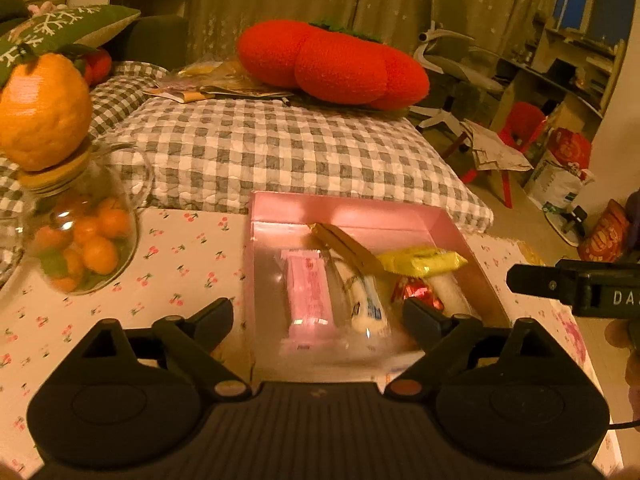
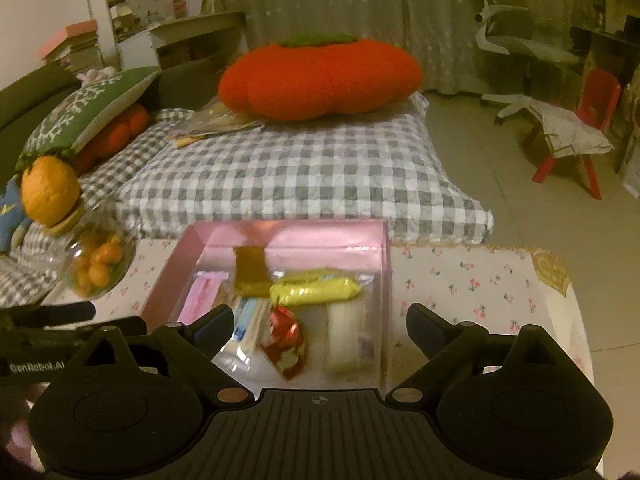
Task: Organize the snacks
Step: 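Withdraw both tools from the box toward the remaining snacks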
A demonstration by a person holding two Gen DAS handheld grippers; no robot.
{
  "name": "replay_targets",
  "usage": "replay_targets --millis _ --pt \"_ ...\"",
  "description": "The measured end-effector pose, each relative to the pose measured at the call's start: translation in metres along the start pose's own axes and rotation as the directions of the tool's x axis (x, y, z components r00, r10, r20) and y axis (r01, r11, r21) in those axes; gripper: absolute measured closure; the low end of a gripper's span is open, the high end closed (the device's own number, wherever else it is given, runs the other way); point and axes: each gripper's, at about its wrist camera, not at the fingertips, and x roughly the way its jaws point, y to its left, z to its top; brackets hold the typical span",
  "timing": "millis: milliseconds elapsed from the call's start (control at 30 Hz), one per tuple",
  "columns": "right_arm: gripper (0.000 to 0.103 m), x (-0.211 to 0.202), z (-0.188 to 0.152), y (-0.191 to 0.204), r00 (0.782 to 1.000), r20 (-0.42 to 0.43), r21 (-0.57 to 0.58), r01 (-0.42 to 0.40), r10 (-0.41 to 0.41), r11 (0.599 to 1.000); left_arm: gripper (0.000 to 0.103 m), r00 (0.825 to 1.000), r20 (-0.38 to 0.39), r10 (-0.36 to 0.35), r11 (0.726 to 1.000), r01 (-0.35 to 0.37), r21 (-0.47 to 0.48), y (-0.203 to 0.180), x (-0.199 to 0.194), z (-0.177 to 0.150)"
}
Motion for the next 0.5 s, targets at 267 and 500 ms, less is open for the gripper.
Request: replay_targets --millis 267,500 --pt "0.008 -0.022 -0.033 0.01 1.0 -0.019 -0.048 0.0 -0.001 0.999 0.005 1.0 -0.004 0.002 1.0 -0.002 -0.012 0.003 -0.023 -0.02" --pt "0.008 -0.037 -0.057 0.011 1.0 -0.024 -0.032 0.015 -0.016 0.999 0.001 0.999 -0.043 0.007 1.0 -0.008 -0.022 0.006 -0.031 -0.042"
